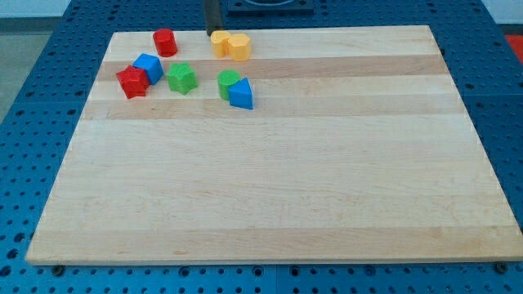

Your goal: Push the red circle into the blue cube

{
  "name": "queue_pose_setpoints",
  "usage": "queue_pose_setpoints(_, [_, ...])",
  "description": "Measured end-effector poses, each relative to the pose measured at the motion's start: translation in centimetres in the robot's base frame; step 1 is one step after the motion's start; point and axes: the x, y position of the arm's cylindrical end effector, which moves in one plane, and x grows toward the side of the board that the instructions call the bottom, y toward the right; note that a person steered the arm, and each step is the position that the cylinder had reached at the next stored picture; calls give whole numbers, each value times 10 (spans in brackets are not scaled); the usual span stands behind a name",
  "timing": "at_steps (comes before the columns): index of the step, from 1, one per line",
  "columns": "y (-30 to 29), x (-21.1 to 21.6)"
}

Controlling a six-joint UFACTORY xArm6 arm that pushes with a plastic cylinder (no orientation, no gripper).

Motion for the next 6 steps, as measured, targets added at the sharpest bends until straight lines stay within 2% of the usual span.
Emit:
queue_pose_setpoints(3, [-75, 15])
queue_pose_setpoints(6, [-106, 78])
